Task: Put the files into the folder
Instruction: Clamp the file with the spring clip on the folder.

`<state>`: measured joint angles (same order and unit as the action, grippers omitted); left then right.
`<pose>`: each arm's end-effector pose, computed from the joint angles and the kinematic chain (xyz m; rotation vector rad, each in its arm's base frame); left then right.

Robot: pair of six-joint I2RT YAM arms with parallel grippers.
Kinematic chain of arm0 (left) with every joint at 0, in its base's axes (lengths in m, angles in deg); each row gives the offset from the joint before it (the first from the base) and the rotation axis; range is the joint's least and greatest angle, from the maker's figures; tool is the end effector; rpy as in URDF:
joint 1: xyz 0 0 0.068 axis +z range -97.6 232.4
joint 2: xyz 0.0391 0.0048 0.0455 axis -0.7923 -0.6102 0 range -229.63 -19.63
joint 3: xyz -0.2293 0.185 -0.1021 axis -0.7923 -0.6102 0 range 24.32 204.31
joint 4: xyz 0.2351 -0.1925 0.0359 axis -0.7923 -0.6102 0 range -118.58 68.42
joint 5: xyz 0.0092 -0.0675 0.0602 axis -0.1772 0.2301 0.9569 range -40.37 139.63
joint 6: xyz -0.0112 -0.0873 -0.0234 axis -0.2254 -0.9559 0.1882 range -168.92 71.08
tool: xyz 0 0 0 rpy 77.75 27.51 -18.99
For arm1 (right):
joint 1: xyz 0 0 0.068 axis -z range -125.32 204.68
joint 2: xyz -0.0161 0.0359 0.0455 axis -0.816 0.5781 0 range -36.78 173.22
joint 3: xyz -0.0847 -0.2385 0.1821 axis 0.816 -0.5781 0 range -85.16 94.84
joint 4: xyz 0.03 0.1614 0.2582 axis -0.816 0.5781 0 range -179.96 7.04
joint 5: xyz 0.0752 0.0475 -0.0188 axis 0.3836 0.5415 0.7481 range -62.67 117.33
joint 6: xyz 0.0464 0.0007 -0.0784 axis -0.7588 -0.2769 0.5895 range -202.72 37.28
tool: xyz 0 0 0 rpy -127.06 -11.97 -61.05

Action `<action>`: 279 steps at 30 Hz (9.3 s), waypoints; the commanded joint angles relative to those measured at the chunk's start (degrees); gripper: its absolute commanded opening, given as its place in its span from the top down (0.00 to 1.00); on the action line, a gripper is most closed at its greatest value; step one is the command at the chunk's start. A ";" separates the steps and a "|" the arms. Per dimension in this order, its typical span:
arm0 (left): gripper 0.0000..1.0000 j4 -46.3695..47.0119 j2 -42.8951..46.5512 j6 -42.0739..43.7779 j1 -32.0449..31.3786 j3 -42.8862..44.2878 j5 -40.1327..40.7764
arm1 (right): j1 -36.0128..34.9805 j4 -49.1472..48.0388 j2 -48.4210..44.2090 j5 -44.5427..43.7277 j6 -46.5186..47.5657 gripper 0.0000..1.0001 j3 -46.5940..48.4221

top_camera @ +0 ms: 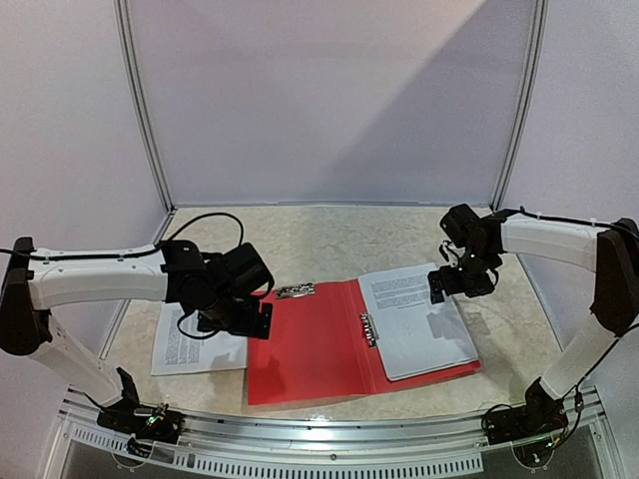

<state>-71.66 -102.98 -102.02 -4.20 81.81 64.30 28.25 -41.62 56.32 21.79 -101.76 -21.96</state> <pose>0.1885 -0.2482 0.1938 0.0411 2.7916 -0.0744 0.3180 0.1494 0.1717 -0.1735 2.9099 -0.0139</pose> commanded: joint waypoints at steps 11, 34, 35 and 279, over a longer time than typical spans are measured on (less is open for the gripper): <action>0.31 -0.08 -31.81 12.98 5.53 50.25 2.69 | 0.08 -9.21 -2.88 26.84 -7.11 0.18 3.98; 0.60 15.12 -34.71 9.51 6.00 38.78 -11.02 | -13.08 -23.40 12.47 43.37 -26.36 0.69 1.87; 0.60 15.15 -34.84 9.46 6.03 38.68 -11.06 | -13.08 -23.56 12.32 43.45 -26.53 0.71 1.60; 0.39 31.45 -30.72 10.21 7.60 24.94 -20.29 | -8.12 -51.44 10.58 56.87 -45.80 0.85 -11.93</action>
<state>-39.47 -132.22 -92.38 2.95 106.42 44.09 20.49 -91.74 67.27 77.70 -146.77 -32.72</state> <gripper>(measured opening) 0.606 0.172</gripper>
